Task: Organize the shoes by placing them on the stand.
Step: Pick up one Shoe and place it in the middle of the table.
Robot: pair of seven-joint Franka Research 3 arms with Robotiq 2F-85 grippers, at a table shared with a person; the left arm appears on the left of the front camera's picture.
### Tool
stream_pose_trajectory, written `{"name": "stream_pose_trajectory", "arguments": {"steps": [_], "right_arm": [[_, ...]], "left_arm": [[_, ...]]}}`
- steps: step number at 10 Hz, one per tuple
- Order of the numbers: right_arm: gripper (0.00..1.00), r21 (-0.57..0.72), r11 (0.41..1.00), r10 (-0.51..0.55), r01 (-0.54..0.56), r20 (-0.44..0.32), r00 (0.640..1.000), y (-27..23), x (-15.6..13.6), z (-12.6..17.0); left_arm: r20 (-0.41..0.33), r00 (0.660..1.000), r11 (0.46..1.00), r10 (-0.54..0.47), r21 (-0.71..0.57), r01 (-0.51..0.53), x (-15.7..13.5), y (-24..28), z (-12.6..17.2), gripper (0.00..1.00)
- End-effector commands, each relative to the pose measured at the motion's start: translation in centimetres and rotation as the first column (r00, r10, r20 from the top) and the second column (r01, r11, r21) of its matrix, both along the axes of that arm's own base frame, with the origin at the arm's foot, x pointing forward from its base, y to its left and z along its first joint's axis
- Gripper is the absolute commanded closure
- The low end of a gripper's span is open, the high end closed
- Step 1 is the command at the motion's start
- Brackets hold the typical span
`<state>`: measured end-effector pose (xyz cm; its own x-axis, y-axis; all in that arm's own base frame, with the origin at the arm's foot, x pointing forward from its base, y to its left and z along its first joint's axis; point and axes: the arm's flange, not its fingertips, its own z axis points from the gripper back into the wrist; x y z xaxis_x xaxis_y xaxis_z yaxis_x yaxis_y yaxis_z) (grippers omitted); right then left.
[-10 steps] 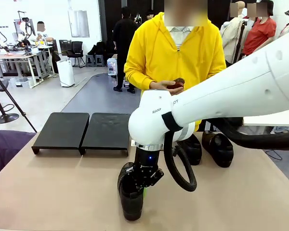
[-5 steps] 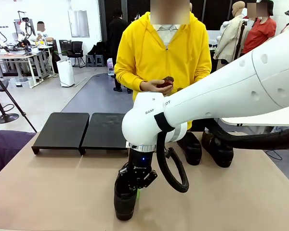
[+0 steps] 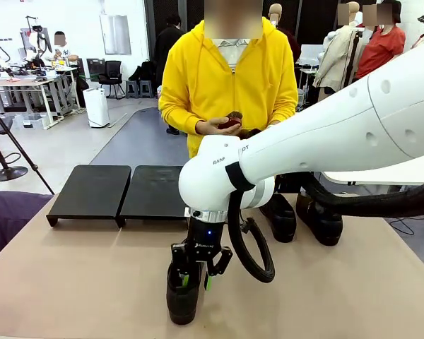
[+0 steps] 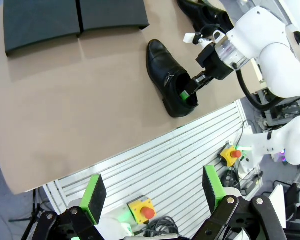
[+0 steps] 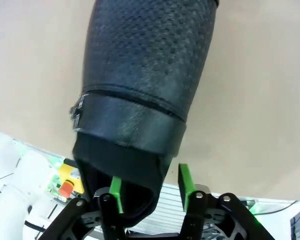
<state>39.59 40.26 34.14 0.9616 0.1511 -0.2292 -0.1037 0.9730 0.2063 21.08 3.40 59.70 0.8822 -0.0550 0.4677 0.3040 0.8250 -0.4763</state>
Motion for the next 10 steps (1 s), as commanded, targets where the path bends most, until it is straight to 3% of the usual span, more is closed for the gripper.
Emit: {"name": "stream_pose_trajectory", "arguments": {"steps": [1,4,6,7,9,10], "right_arm": [[0.0,0.048,0.998,0.033,-0.034,0.01,0.999,-0.8,-1.6,3.2],[0.0,0.056,0.996,0.063,-0.067,0.066,0.996,-3.5,-6.1,11.3],[0.0,0.167,0.972,0.163,-0.166,0.031,0.986,-8.1,-11.1,17.3],[0.0,0.258,0.942,0.22,-0.215,0.009,0.975,-11.0,-14.1,18.7],[0.0,0.236,0.956,0.171,-0.174,0.032,0.985,-12.3,-17.7,17.1],[0.0,0.126,0.992,-0.034,0.021,0.099,0.994,-11.5,-17.6,15.3]], "left_arm": [[0.013,1.0,1.0,-0.01,-0.008,0.01,0.1,0.0,-0.1,0.0],[0.013,1.0,1.0,-0.01,-0.008,0.01,0.1,0.0,-0.1,0.0],[0.013,1.0,1.0,-0.01,-0.008,0.01,0.1,0.0,-0.1,0.0],[0.013,1.0,1.0,-0.01,-0.008,0.01,0.1,0.0,-0.1,0.0],[0.013,1.0,1.0,-0.01,-0.008,0.01,0.1,0.0,-0.1,0.0],[0.013,1.0,1.0,-0.01,-0.008,0.01,0.1,0.0,-0.1,0.0]]}}
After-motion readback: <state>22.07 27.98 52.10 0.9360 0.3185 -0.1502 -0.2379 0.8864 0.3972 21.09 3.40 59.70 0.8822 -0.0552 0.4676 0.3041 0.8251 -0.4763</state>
